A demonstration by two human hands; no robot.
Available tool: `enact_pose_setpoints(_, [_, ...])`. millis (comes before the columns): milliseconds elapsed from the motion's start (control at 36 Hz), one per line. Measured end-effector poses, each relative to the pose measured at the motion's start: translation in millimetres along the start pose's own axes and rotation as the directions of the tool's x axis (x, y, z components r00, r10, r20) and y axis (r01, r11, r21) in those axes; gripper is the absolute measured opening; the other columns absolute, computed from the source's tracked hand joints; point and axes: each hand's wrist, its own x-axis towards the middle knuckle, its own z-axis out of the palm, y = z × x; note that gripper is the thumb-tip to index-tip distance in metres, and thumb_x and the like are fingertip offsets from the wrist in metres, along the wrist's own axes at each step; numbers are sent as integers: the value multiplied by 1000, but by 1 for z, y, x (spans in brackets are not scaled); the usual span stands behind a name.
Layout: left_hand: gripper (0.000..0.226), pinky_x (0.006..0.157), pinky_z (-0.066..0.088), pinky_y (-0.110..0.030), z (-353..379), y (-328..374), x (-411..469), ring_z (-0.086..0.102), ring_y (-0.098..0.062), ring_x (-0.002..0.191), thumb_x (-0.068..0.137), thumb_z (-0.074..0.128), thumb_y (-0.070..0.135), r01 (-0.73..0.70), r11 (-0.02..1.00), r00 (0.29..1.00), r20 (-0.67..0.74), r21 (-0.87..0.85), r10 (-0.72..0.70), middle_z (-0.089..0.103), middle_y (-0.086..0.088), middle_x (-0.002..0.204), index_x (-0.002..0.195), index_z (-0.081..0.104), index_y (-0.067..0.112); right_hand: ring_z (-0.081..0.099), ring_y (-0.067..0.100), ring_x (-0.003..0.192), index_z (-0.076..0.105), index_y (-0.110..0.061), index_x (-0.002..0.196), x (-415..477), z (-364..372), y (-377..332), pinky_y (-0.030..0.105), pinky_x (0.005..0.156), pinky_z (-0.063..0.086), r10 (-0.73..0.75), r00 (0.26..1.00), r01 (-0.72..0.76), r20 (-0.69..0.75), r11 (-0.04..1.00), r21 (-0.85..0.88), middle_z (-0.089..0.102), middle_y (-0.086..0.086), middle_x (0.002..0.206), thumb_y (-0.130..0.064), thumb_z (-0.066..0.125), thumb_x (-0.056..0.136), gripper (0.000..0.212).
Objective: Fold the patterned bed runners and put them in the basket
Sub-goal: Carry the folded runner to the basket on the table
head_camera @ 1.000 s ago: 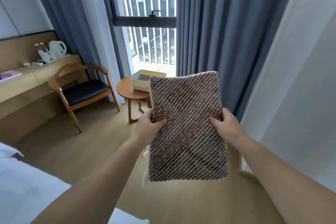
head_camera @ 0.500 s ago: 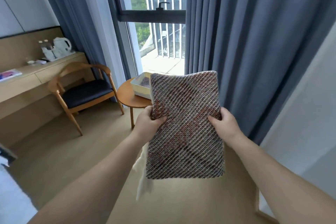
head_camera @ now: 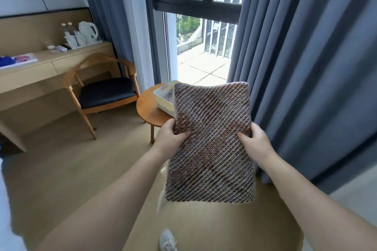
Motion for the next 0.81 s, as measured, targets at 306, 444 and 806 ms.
enact_pose_setpoints(306, [29,90,53,-41,-16,-18,184,67,-18,100,80,73,18,-3,995,1000,-9,-99,2,71,7,103,103,60,29,64,8,99,61,-29,120,190,46,-11,34,87,53,7,1000,-7,0,999,48,68,-11,109,-22,60,91,29])
enact_pose_setpoints(444, [35,95,49,-47,-37,-10,269,64,-20,104,80,71,20,10,996,1000,25,-93,-7,67,-2,113,112,56,24,64,2,93,59,-38,112,267,71,-33,24,76,51,-4,1000,4,-15,1000,31,68,-15,105,-24,60,92,25])
enact_pose_setpoints(806, [41,96,49,-44,-67,0,437,63,-18,104,83,70,21,3,1000,999,-37,30,-2,67,-1,113,121,56,15,64,0,83,59,-34,108,436,115,-60,20,66,47,-11,1000,11,1,1000,-1,67,-16,95,-25,61,90,20])
